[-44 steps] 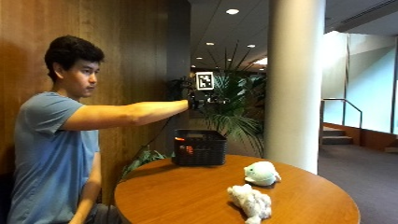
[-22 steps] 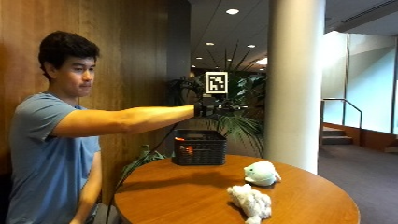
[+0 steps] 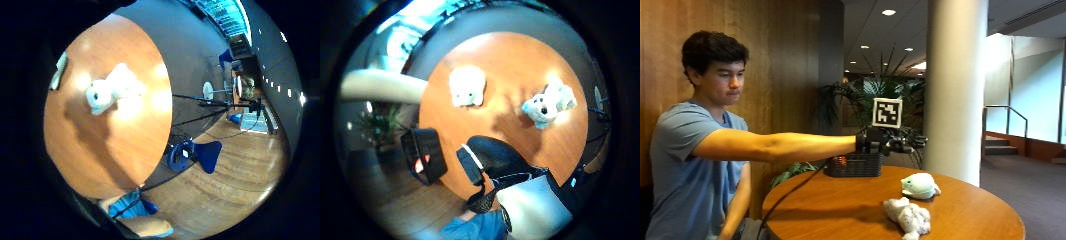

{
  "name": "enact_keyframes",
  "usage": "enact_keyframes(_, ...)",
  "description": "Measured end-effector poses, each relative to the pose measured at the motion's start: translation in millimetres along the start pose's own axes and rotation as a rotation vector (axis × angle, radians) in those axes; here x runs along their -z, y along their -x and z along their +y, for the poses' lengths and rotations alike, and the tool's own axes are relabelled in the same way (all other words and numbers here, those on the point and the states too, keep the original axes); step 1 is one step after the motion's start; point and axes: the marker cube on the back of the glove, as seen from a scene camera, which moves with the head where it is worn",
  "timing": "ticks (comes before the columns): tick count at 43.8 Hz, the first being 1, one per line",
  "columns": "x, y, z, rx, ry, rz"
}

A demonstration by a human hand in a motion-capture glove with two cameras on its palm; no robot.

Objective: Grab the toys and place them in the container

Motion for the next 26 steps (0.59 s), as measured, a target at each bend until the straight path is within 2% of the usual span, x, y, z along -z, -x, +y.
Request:
enact_keyframes(4,-25.2,-19.2,-6.6,-0.013,0.025,0.019)
enact_keyframes(8,-49.4,-27.2,-17.1,-0.173,0.062,-0.011)
enact_keyframes(14,-96.5,-43.6,-20.3,-0.106,0.143,0.036)
enact_keyframes(19,-124.4,-39.9,-28.8,-0.164,0.172,-0.034)
enact_keyframes(26,-164.8,-38.7,-34.5,-0.134,0.187,-0.006)
